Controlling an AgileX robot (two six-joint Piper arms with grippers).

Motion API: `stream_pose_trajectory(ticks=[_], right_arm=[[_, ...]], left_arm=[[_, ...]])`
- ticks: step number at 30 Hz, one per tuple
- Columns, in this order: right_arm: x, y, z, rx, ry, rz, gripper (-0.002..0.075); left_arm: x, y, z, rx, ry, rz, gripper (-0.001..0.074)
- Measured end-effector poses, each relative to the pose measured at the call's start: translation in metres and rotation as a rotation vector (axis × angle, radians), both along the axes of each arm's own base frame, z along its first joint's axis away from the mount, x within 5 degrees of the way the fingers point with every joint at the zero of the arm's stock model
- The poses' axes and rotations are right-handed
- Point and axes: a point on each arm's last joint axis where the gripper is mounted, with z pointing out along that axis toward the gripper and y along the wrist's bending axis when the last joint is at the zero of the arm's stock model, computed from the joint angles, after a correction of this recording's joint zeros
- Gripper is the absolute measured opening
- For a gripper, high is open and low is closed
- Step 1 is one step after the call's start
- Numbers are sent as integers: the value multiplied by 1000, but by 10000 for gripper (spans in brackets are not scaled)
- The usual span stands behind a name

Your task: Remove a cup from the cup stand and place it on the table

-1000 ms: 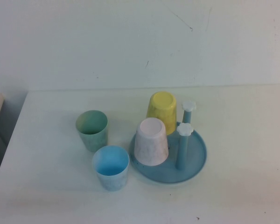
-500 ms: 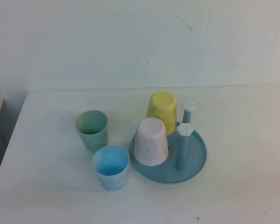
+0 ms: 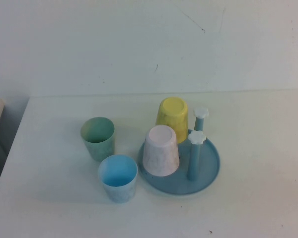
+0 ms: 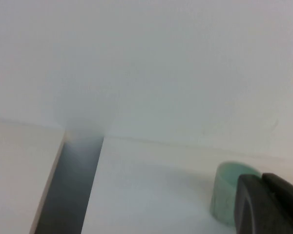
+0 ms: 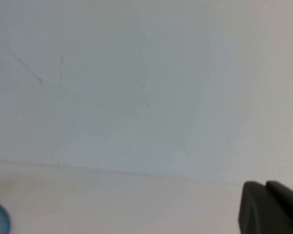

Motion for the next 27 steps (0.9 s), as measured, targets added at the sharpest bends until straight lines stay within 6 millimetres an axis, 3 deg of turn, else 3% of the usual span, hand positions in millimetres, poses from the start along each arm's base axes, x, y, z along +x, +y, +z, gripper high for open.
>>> stream_pose_trajectory(ticks=[6,12,19,27], right_arm=[[-5,0,9,-83,224,5,-1],[13,5,1,-60,496,76,-1],[34,18,-13,-63,724,256,-1],[40,20,-15,-83,754,295,-1]], left_arm=[[6,-6,20,117,242,-91,-3],[32,-20,32,121,385,-263,-3],[78,-37,42,136,563,-496,-3],[145,-44,72,142,650,-613,-3]])
